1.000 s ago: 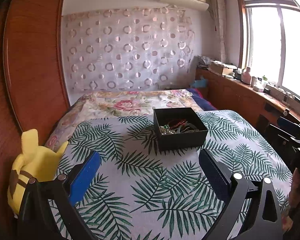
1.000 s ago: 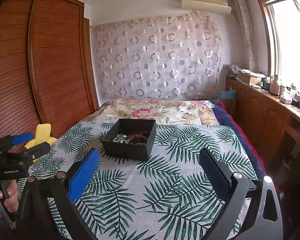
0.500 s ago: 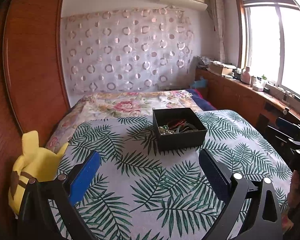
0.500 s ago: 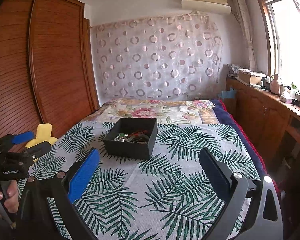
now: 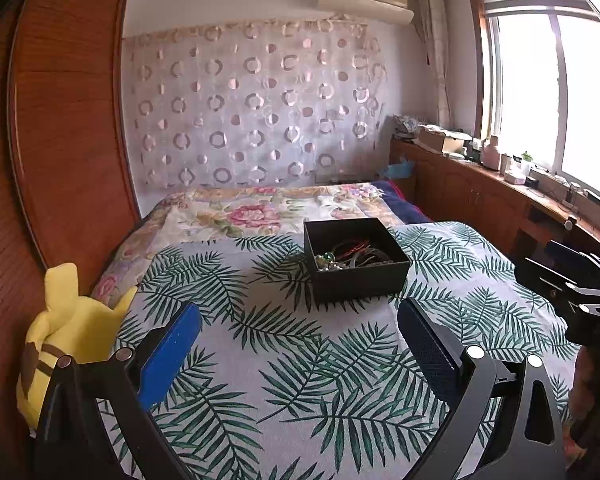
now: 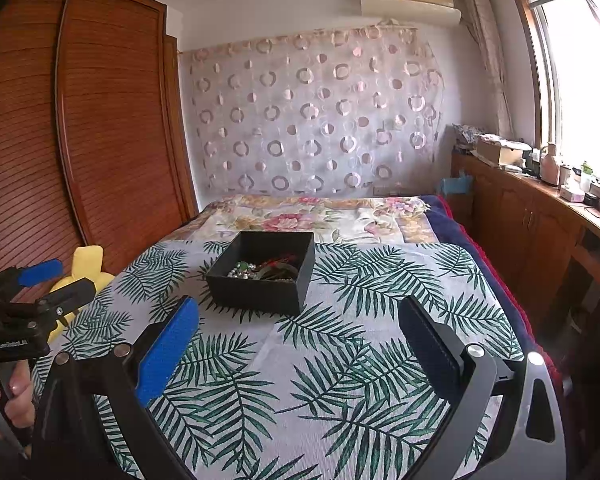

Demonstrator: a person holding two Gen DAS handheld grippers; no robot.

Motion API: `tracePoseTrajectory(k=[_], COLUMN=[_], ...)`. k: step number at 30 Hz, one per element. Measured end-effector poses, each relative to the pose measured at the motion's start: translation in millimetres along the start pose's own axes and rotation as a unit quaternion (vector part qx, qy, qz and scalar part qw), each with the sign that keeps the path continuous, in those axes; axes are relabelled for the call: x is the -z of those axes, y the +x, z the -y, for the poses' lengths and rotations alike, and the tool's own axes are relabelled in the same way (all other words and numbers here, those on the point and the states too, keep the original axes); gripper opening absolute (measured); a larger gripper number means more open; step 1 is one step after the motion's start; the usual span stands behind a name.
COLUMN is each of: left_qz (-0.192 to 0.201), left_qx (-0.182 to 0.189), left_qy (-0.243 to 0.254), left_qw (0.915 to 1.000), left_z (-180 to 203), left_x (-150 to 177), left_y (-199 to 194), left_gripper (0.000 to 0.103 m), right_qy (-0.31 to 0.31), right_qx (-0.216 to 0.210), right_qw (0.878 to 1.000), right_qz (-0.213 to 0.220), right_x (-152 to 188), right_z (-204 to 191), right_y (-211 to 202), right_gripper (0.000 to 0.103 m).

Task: Organize jewelry

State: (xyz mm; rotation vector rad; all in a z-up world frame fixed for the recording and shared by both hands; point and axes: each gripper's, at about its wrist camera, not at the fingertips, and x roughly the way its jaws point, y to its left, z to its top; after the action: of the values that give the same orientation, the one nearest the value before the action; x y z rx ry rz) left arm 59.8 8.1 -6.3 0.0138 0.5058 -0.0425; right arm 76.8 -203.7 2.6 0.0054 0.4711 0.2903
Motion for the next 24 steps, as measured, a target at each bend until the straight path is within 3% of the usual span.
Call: tracePoseTrajectory(k=[24], left_qz=[0.011], left_qx=[0.0], left_qy=[0.004], left_qw=[0.9999], left_z=[-2.1], left_x=[-6.7], left_y=[-10.7], left_gripper=[0.095], right_qy=[0.002], right_qx=[0.003], right_qw=[1.0], right_qz=[0.005], right_x=[-1.5], right_z=[0.6], right_y=[-0.2], right_gripper=[0.101])
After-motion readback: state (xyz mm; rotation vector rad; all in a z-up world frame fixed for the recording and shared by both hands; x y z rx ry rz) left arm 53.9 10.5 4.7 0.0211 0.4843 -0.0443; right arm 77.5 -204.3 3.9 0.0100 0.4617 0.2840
